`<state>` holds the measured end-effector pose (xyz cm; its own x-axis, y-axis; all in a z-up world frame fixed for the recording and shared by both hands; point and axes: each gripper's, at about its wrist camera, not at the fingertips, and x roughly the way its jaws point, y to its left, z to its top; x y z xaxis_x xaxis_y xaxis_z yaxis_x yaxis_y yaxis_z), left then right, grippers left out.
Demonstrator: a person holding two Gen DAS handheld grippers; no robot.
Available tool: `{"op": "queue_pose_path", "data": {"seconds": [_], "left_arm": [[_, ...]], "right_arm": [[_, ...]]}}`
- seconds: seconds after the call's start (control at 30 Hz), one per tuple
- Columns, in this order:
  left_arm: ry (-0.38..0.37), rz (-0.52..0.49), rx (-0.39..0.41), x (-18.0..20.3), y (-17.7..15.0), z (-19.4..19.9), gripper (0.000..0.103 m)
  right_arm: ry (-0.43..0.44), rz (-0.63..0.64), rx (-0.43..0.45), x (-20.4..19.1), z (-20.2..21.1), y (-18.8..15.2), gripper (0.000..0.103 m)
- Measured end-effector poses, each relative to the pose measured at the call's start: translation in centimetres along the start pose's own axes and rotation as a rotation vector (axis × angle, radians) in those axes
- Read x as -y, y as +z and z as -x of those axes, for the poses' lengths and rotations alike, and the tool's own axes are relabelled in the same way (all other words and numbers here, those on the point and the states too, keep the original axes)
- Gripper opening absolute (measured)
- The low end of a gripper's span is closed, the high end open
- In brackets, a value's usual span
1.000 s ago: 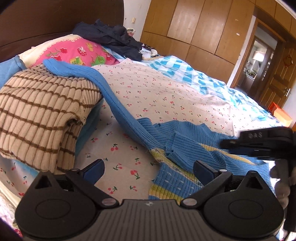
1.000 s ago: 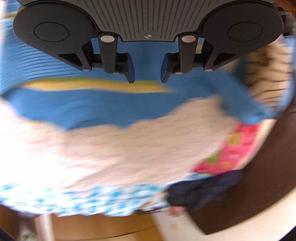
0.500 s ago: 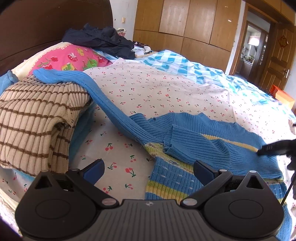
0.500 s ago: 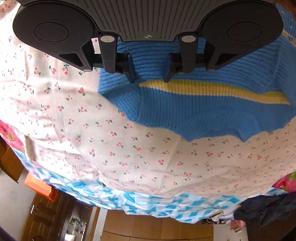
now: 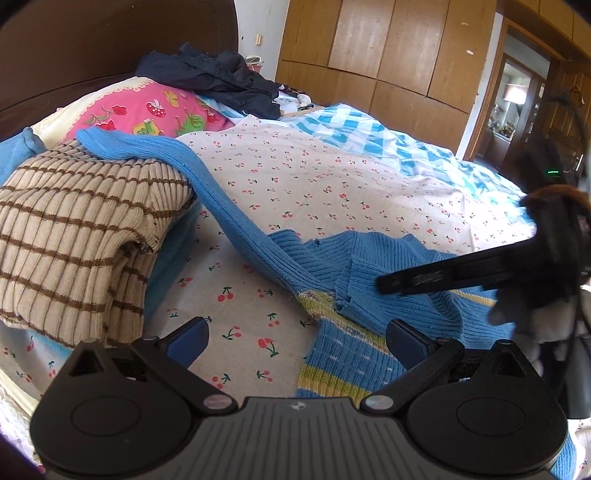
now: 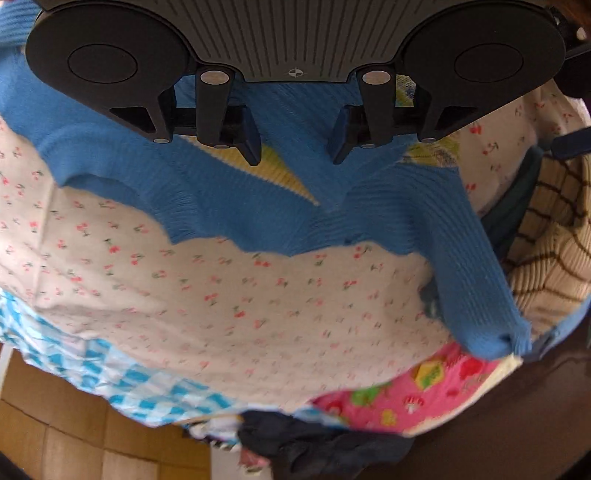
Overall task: Fold small clothes
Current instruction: 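Grasp the other sleeve cuff with the left gripper and lift it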
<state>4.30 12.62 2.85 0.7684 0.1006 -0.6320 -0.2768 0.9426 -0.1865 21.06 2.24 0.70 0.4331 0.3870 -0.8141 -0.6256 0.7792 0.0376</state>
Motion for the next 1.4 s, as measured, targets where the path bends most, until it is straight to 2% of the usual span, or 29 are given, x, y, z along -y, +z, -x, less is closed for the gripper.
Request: {"op": "queue_pose_path", "data": {"seconds": [0.13,0.2,0.27,0.37,0.47,0.53,0.6,0.67,0.7,0.73,0.87,0.97,1.03,1.1,1.13,1.2,1.27,1.33,1.4], "left_arm": [[-0.005,0.017,0.004,-0.3,0.1,0.1,0.103],[-0.008,0.029,0.003,-0.6,0.1,0.1,0.103],[-0.013,0.038,0.001,-0.7,0.1,0.1,0.103],[-0.014,0.048,0.01,-0.9,0.1,0.3,0.103],[-0.02,0.057,0.008,-1.1,0.1,0.3,0.103],[0.002,0.06,0.006,-1.1,0.1,0.3,0.103],[-0.011,0.079,0.002,-1.5,0.2,0.3,0.103],[-0.012,0.087,0.004,-1.5,0.2,0.3,0.103],[-0.01,0.084,0.003,-1.4,0.1,0.3,0.103],[-0.01,0.079,0.003,-1.4,0.1,0.3,0.103],[-0.012,0.062,0.004,-1.1,0.1,0.3,0.103],[-0.013,0.06,0.003,-1.1,0.1,0.2,0.103],[-0.012,0.061,0.003,-1.1,0.2,0.2,0.103],[-0.009,0.061,0.002,-1.1,0.2,0.1,0.103],[-0.008,0.06,0.001,-1.1,0.2,0.1,0.103],[-0.006,0.056,0.0,-1.0,0.1,0.1,0.103],[-0.004,0.049,0.001,-0.9,0.1,0.1,0.103],[-0.002,0.044,-0.001,-0.8,0.1,0.0,0.103],[-0.003,0.039,-0.004,-0.7,0.1,-0.1,0.103]], "right_arm": [[0.087,-0.001,-0.039,-0.7,0.0,0.0,0.043],[0.047,0.028,-0.027,-1.1,0.7,0.1,0.039],[0.001,0.053,0.024,-1.3,1.7,0.2,0.042],[0.078,0.068,0.043,-1.5,3.4,0.1,0.042],[0.155,0.109,0.002,-2.0,3.6,-0.3,0.041],[0.148,0.128,-0.035,-2.1,2.8,-0.7,0.042],[0.136,0.112,-0.074,-1.8,1.6,-1.0,0.041],[0.129,0.07,-0.083,-1.5,1.0,-1.1,0.027],[0.115,0.054,-0.078,-1.3,1.1,-1.1,0.013],[0.113,0.03,-0.067,-0.9,1.4,-1.0,0.005],[0.089,-0.101,0.053,0.8,4.4,0.2,0.005],[0.132,-0.138,0.125,1.0,6.0,0.9,0.005],[0.17,-0.113,0.105,0.2,5.7,0.8,0.005],[0.21,-0.069,0.019,-0.5,4.2,0.1,0.009],[0.199,-0.069,-0.003,-0.8,3.7,-0.4,0.013],[0.208,-0.093,-0.038,-0.2,2.9,-1.0,0.015],[0.257,-0.162,-0.023,1.1,3.4,-1.0,0.016],[0.294,-0.206,0.023,2.4,4.4,-1.1,0.028],[0.277,-0.234,0.068,3.5,4.8,-1.2,0.033]]}}
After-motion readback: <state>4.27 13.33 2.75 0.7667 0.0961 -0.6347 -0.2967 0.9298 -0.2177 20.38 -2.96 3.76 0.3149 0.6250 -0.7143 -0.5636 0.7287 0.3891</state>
